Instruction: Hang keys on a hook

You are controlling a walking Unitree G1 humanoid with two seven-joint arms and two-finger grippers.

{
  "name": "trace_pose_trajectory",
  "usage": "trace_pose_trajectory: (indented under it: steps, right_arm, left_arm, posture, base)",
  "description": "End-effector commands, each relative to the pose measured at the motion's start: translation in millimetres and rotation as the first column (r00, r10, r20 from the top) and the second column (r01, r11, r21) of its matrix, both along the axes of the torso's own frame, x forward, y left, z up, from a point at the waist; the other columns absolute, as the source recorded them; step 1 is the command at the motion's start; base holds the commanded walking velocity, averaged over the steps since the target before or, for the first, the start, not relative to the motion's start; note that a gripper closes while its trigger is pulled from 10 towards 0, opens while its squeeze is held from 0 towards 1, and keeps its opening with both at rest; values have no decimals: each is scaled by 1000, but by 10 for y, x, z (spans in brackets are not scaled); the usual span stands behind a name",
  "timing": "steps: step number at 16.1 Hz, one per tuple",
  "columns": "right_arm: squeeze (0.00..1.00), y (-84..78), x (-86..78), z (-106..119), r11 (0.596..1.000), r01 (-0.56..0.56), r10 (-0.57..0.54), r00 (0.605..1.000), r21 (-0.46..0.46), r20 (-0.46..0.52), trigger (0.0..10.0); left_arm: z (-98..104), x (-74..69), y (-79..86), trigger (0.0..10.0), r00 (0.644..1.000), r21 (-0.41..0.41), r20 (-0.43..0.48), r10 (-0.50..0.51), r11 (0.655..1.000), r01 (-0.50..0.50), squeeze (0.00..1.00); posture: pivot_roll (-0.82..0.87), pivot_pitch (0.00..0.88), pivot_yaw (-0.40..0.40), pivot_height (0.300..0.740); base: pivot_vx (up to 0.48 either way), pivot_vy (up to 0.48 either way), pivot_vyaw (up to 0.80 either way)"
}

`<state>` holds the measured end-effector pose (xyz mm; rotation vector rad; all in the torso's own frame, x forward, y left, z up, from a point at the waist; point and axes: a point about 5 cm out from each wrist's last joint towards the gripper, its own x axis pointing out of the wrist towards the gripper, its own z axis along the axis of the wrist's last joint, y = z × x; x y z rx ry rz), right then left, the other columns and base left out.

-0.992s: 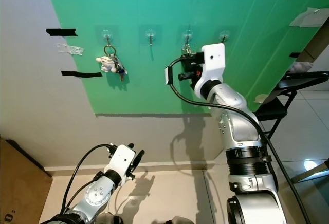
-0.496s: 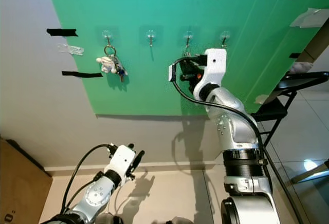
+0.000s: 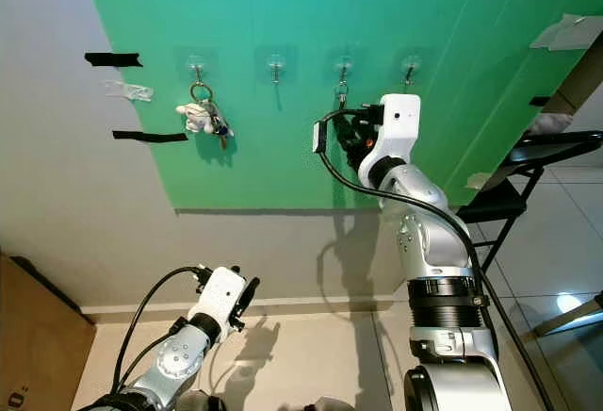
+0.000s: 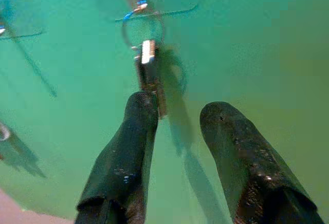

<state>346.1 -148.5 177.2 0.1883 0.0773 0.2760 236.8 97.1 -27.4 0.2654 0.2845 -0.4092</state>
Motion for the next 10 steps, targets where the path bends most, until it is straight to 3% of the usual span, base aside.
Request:
trace_pose_trajectory:
  steps: [1,2,5,8,9,10]
  right_arm:
    - [1000,-74,17,16,999,44,-44,999,3,10,10000]
    - [1000,-112,10,14,997,71,-71,997,14,18,10000]
    - [1000,-156,-51,-55,995,98,-97,995,-24,27,10000]
    - [1000,-156,-254,-220,994,101,-101,995,-34,-5,10000]
    - [1000,-144,-394,-377,994,97,-98,994,-47,-36,10000]
    - [1000,-164,-523,-525,992,109,-112,992,-59,-61,10000]
  left_arm:
    - [-46,-39,-16,10000,999,-11,-41,9,1000,-9,0]
    - [-75,-53,-10,10000,992,-101,-103,77,991,-88,0]
    - [-52,-21,-18,10000,995,-75,-88,39,996,-45,0]
    - [27,83,10,10000,998,-75,-52,34,996,-38,0]
    - [487,413,107,10000,991,-144,131,20,990,-1,0]
    - [735,532,175,10000,978,-173,207,19,985,18,0]
  posture:
    - [-143,41,-54,722]
    - [-146,34,-48,722]
    - [-162,23,-36,722]
    - [-172,20,-34,722]
    - [-176,12,-29,722]
    - [-174,2,-28,722]
  base:
    - [0,0,0]
    - [0,0,0]
    - [0,0,0]
    - [0,0,0]
    - [0,0,0]
    - [0,0,0]
